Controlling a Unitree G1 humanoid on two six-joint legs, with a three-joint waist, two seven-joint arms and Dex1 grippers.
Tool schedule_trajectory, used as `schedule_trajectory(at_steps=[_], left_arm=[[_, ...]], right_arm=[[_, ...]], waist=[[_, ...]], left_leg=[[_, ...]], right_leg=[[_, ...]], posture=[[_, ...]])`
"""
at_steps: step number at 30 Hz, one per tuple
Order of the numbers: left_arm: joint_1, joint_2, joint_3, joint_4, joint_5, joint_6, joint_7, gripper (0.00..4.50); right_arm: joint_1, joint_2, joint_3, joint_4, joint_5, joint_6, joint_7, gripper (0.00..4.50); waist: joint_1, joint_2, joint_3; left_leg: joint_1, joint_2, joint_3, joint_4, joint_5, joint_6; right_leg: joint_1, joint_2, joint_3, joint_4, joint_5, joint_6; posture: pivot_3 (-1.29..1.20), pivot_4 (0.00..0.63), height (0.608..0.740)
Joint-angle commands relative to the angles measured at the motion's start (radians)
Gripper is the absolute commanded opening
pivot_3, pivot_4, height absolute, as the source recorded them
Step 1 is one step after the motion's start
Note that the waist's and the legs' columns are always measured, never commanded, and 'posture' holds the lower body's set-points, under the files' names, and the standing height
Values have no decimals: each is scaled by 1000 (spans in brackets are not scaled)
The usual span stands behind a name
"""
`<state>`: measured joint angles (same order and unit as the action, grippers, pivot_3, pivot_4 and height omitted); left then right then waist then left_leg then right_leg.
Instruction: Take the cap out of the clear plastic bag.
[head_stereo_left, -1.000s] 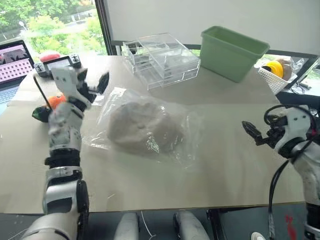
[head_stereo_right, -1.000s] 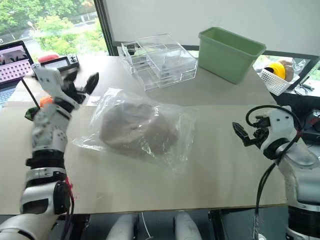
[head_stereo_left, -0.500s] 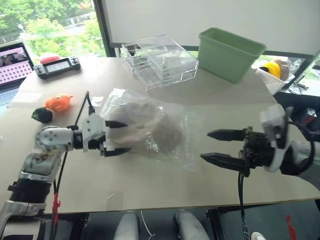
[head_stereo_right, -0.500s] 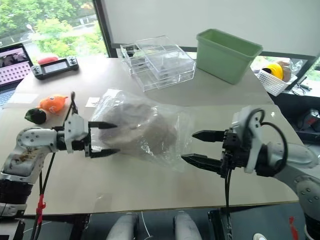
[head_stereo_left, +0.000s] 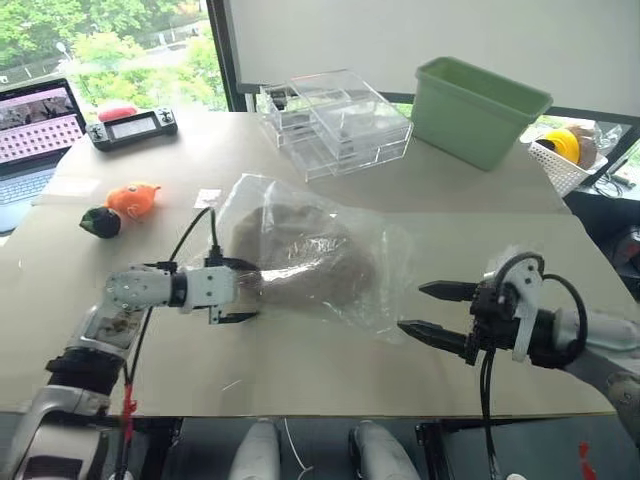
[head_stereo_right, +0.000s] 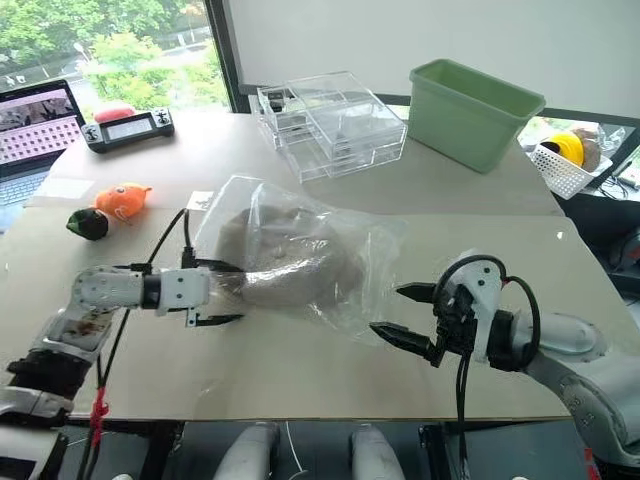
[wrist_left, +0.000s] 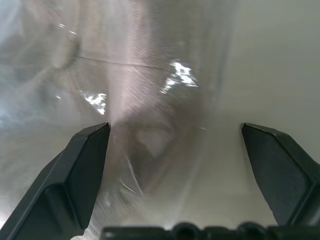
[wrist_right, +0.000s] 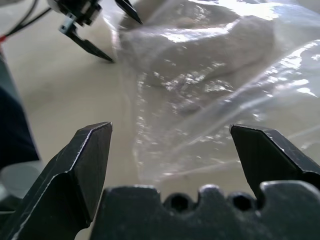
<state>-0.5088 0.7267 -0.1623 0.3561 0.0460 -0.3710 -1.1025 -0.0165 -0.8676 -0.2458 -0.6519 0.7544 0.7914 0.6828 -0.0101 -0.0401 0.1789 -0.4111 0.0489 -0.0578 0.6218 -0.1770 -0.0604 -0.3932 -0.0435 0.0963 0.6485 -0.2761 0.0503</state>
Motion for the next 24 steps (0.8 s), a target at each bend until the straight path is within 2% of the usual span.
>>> schedule_trajectory(at_steps=[1,9,12,22,24], left_arm=[[-72,-40,-30,61,63,-37,70,4468],[-124,-104,-81,90,113,-38,101,4468],[-128,-101,-95,89,123,-45,85,3661],[-158,-95,-121,117,156,-80,100,76],[-166,-91,-127,135,173,-120,116,6]], right_arm=[[67,5,-48,-37,-33,-67,24,4500],[117,15,-80,-54,-34,-79,19,4500],[118,21,-86,-63,-33,-73,9,4500],[103,36,-83,-66,-24,-63,-26,4500],[92,35,-80,-60,-22,-61,-29,4500]], waist=[[-2,0,0],[-7,0,0],[-6,0,0],[-5,0,0],[-5,0,0]], left_leg=[[-1,0,0,1,0,1],[0,0,0,4,-1,2],[1,0,0,4,-1,2],[0,0,0,4,-1,2],[0,0,0,4,-1,2]], right_leg=[[0,0,0,0,0,0],[2,0,0,0,1,1],[3,0,0,0,1,1],[3,0,0,0,1,1],[3,0,0,0,1,1]], posture=[[0,150,735],[0,150,735],[0,150,735],[0,150,735],[0,150,735]])
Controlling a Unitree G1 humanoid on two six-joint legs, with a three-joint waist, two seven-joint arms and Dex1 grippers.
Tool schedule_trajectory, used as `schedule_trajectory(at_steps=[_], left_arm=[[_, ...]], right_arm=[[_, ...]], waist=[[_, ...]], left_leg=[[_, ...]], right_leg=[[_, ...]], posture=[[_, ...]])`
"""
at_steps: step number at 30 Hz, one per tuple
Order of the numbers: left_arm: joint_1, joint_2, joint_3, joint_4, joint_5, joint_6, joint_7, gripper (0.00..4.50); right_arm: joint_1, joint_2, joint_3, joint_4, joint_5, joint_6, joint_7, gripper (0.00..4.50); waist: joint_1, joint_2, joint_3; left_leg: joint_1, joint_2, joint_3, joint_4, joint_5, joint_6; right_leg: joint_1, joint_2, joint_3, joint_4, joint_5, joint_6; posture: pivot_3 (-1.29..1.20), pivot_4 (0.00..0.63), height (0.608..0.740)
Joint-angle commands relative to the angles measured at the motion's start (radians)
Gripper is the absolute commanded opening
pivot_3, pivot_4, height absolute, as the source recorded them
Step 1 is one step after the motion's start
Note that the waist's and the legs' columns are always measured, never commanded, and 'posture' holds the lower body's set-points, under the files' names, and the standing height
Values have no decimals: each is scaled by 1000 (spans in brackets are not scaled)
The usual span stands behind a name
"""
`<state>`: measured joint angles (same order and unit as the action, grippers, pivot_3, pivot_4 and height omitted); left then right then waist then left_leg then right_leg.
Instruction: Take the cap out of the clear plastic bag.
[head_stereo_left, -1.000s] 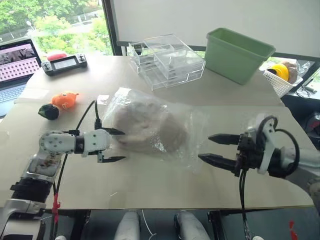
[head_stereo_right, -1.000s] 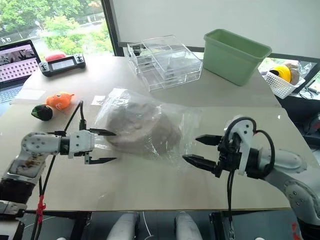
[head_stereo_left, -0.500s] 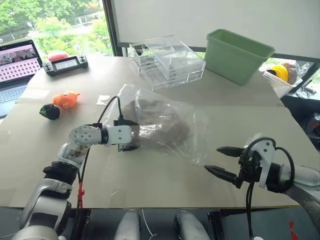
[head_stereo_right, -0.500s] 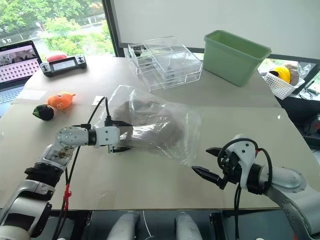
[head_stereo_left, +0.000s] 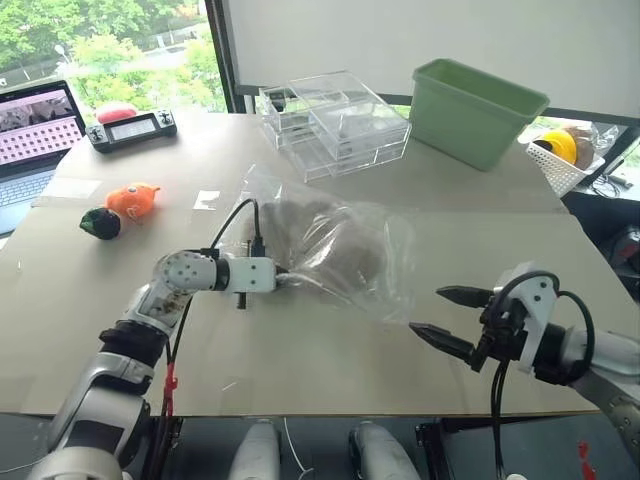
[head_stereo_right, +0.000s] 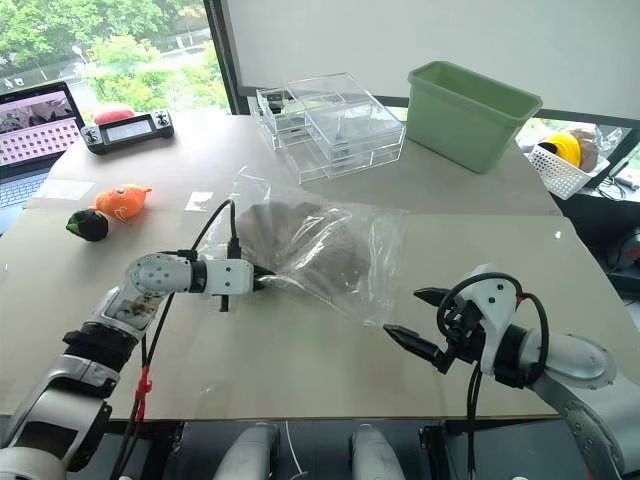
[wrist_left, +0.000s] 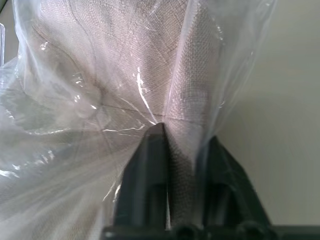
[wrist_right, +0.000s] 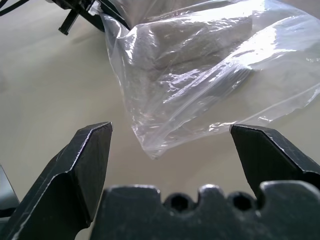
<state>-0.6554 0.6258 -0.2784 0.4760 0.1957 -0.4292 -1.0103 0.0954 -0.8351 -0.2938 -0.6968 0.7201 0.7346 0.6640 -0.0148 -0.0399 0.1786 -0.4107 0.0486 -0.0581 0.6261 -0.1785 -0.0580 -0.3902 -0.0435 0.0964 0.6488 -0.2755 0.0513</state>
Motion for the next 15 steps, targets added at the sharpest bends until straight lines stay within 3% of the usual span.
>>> schedule_trajectory(at_steps=[1,6,15], left_arm=[[-31,11,-14,35,35,-98,38,6],[-108,21,-27,211,95,-357,133,6],[-265,126,-85,637,357,-1002,511,6]], right_arm=[[-28,-2,-29,-7,7,-6,-9,4500],[-68,-10,-17,30,-17,-15,-11,4500],[-99,19,10,70,-82,-38,-35,4500]], waist=[[0,0,0],[1,0,0],[-6,0,0]], left_leg=[[0,0,0,0,0,0],[0,0,0,0,0,0],[-1,0,0,0,-1,2]], right_leg=[[0,0,0,0,0,0],[0,0,0,0,0,0],[-1,0,0,-1,2,-3]], posture=[[0,150,735],[0,150,735],[0,150,735]])
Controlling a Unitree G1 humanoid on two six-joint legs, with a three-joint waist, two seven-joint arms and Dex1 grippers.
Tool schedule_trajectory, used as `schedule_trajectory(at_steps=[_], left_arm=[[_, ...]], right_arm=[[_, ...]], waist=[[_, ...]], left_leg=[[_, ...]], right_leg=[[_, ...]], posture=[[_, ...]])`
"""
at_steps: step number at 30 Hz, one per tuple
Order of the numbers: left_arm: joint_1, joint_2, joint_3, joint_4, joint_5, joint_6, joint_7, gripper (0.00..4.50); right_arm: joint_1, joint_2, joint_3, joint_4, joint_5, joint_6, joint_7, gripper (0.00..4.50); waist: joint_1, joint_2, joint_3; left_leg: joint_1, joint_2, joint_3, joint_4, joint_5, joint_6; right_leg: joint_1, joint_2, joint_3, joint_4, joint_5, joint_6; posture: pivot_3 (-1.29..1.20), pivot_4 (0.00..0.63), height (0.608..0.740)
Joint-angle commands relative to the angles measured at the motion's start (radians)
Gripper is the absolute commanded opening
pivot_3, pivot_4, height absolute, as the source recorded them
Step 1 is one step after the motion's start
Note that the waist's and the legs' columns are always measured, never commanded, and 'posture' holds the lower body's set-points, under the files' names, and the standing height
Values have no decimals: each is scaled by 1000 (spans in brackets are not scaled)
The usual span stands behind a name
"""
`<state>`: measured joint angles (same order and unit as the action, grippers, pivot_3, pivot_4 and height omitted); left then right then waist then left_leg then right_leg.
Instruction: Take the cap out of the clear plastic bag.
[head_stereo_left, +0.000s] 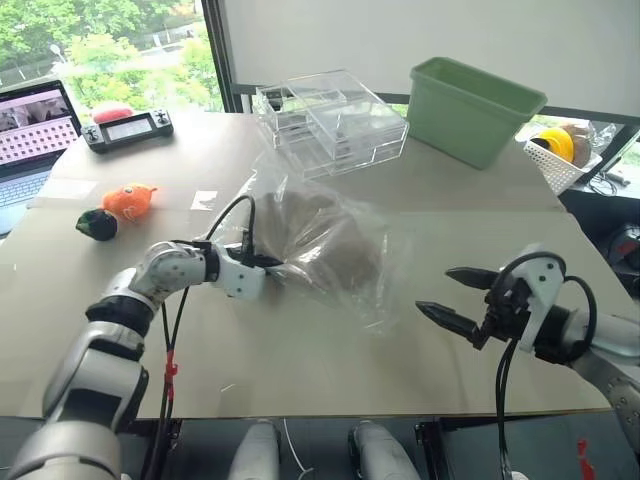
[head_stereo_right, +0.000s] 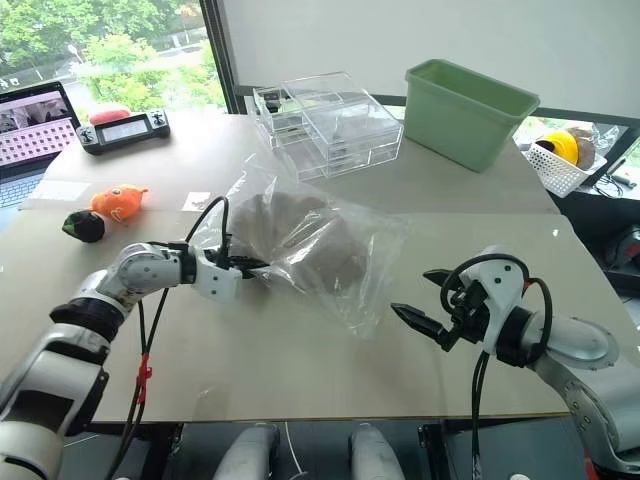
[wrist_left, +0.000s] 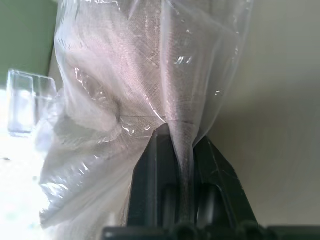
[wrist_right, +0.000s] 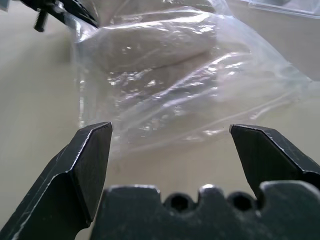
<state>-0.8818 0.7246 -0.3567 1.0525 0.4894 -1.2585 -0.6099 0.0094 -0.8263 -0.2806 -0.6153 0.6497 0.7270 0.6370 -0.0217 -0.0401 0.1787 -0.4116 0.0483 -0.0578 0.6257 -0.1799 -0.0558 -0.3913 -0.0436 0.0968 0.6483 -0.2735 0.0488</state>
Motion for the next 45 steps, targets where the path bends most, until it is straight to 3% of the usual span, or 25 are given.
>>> schedule_trajectory(at_steps=[1,5,15,28,30,31,32,41,45], left_arm=[[-49,30,-13,76,95,-191,147,6],[-67,53,-26,124,185,-302,258,6],[-108,79,-94,108,443,-288,573,6],[-173,123,-316,22,788,-261,1100,6],[-183,89,-300,151,755,-28,1136,764],[-186,75,-287,200,727,44,1139,934],[-188,67,-288,225,716,85,1160,1381],[-143,78,-339,193,697,48,1310,4434],[-119,95,-337,188,670,6,1300,4479]], right_arm=[[-14,13,-3,-12,-14,-30,-8,4500],[-10,24,7,-9,-41,-33,-18,4500],[-13,34,6,-10,-55,-29,-9,4500],[4,39,13,-2,-80,-35,-14,4500],[23,63,59,1,-116,-39,-45,4500],[26,71,73,1,-127,-40,-52,4500],[24,77,80,1,-132,-40,-54,4500],[-13,84,117,40,-158,-51,-28,4500],[-33,87,130,63,-169,-60,-11,4500]], waist=[[4,0,0],[11,0,0],[8,0,0],[8,0,0],[9,0,0],[9,0,0],[8,0,0],[9,0,0],[8,0,0]], left_leg=[[0,0,0,0,0,0],[-1,0,0,0,0,0],[-1,0,0,1,0,0],[-1,-1,0,1,0,0],[-1,0,0,0,0,0],[0,-1,0,0,0,0],[0,-1,0,1,0,0],[-1,-1,0,1,0,0],[-1,-1,0,1,0,0]], right_leg=[[0,0,0,0,1,-1],[0,-1,-1,0,1,-2],[0,0,-1,0,0,0],[0,-1,-1,0,0,1],[0,-1,-1,0,0,1],[1,-1,-1,1,0,1],[0,-1,-1,1,-1,3],[-1,-1,-1,2,-2,4],[-1,-1,-1,2,-2,4]], posture=[[0,150,735],[0,150,735],[0,150,735],[0,150,735],[0,150,735],[0,150,735],[0,150,735],[0,150,735],[0,150,735]])
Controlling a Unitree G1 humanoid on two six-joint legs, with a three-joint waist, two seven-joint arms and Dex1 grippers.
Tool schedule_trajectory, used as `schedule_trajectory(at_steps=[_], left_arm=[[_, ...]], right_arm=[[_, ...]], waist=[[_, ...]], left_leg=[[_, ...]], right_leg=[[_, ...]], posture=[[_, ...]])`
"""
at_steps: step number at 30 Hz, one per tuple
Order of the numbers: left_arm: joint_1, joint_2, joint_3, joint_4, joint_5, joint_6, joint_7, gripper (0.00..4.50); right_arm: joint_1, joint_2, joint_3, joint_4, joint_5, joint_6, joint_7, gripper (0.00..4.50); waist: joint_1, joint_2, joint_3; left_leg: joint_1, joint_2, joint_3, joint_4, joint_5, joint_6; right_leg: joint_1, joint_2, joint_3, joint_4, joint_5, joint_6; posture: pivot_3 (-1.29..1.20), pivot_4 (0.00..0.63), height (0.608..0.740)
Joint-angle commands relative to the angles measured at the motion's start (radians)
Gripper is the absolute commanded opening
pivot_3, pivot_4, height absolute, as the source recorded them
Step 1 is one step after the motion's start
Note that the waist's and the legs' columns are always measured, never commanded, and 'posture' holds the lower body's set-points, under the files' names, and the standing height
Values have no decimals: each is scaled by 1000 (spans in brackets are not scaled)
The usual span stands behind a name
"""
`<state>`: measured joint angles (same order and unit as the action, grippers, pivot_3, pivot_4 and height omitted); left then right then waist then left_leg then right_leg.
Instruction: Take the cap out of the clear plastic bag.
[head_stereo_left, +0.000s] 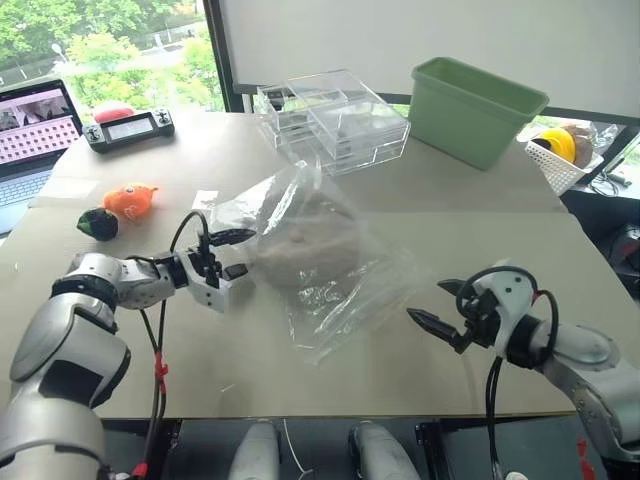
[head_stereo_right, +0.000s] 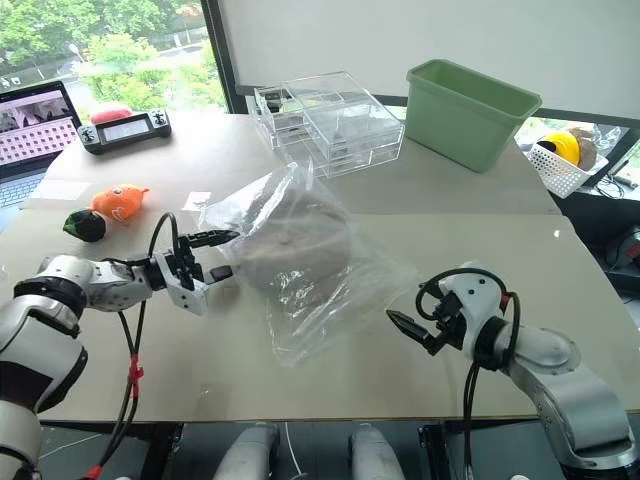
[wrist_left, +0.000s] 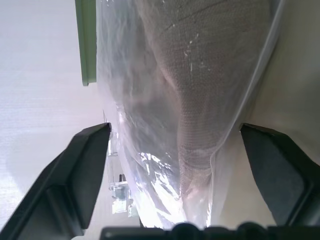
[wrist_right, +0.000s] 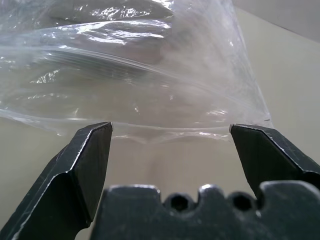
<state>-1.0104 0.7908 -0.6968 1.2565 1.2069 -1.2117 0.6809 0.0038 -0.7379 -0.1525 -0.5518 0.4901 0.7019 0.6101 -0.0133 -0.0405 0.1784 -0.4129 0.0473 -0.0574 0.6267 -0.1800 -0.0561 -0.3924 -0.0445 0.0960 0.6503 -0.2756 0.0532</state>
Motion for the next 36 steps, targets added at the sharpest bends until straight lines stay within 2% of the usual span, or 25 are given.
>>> schedule_trajectory(at_steps=[1,6,7,9,12,16,22,29,33,36], left_arm=[[14,32,5,-17,-55,-49,4,4479],[77,84,63,-66,-233,-289,-137,4479],[89,89,70,-83,-268,-325,-166,4479],[120,93,48,-126,-383,-386,-223,4479],[217,132,-63,-350,-579,-403,-306,4479],[302,148,-113,-514,-760,-333,-456,4479],[378,75,-73,-602,-830,-192,-655,4479],[415,-29,0,-620,-817,-130,-778,4479],[422,-52,32,-617,-837,-144,-834,4479],[424,-61,56,-602,-841,-152,-867,3643]], right_arm=[[-30,-1,4,3,-11,-36,18,4500],[-35,-1,11,22,-17,-47,37,4500],[-35,-1,11,25,-18,-49,40,4500],[-36,0,12,34,-23,-54,45,4500],[-51,6,23,52,-29,-58,48,4500],[-62,15,26,49,-27,-51,46,4500],[-26,7,-22,8,-18,-27,35,4500],[26,8,-77,-62,-4,13,7,4500],[50,10,-101,-90,5,32,-5,4500],[56,12,-101,-98,7,38,-14,4500]], waist=[[-1,0,0],[-3,0,0],[-2,0,0],[1,0,0],[2,1,0],[1,1,0],[0,1,-1],[0,2,-1],[-3,2,-1],[-5,2,-1]], left_leg=[[0,0,0,0,0,0],[0,0,0,0,0,0],[0,0,0,0,0,0],[0,0,0,0,0,0],[1,0,0,0,0,0],[2,0,1,1,0,0],[7,0,1,2,0,0],[7,0,1,3,0,0],[7,0,1,3,0,0],[7,0,1,3,0,0]], right_leg=[[0,0,0,0,0,0],[0,0,0,0,0,0],[0,0,0,0,4,-6],[0,0,0,1,4,-8],[1,-1,0,1,4,-7],[1,-1,0,4,4,-8],[3,0,1,7,2,-5],[4,0,1,8,2,-3],[4,0,2,8,2,-3],[4,0,2,8,2,-3]], posture=[[0,150,735],[0,150,735],[0,150,735],[0,150,735],[0,150,735],[0,150,735],[0,150,735],[0,150,735],[0,150,735],[0,150,735]])
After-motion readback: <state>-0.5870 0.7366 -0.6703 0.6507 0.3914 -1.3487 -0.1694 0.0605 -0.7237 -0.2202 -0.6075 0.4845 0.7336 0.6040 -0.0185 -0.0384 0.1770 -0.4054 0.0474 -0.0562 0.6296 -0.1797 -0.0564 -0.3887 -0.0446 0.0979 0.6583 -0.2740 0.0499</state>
